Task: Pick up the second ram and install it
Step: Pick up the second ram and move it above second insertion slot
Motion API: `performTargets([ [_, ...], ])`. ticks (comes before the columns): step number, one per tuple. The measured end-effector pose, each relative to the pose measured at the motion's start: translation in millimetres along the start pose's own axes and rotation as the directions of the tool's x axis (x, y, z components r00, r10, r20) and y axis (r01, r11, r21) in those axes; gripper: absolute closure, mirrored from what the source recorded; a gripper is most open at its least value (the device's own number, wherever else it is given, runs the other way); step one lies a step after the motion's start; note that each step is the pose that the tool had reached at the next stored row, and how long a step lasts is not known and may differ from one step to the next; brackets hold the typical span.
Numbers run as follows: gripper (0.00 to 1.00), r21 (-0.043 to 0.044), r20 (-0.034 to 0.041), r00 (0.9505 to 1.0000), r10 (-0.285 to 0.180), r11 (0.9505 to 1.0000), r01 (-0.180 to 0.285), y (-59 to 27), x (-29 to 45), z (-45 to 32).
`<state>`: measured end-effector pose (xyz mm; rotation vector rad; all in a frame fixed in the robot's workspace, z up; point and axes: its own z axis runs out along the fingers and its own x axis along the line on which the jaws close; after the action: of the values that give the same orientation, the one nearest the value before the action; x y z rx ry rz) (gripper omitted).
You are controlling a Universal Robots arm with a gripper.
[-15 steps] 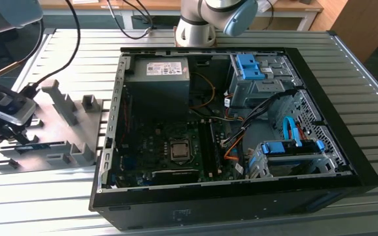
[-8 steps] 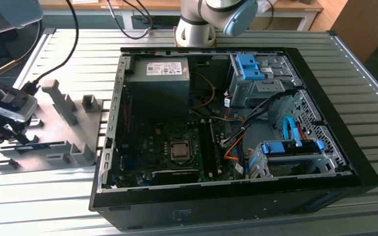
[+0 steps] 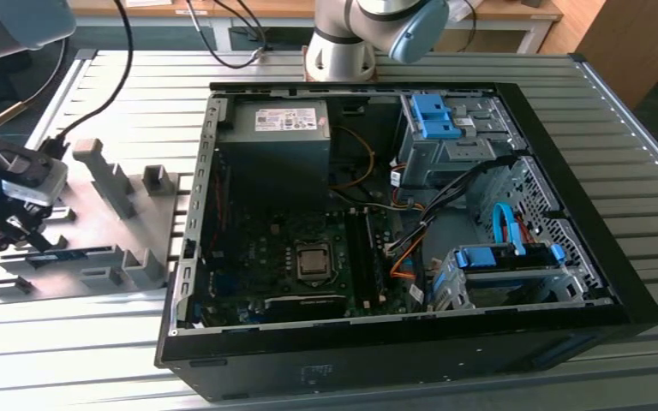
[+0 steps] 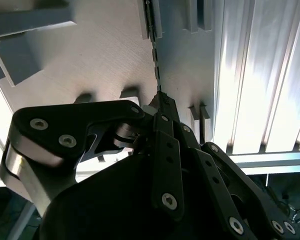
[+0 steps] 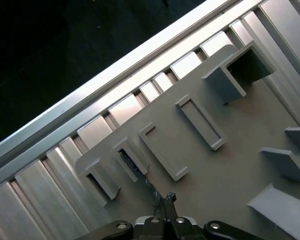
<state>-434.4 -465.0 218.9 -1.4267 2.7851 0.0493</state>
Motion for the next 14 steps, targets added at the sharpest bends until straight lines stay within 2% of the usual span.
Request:
performTargets([
  [7,0.9,-0.0023,-0.0019,0.9962,-0.087,0.9962,0.087,0.0,0.0,0.0],
  [14,0.9,-0.0046,-0.0036,0.985,-0.172,0.985,0.172,0.0,0.0,0.0],
])
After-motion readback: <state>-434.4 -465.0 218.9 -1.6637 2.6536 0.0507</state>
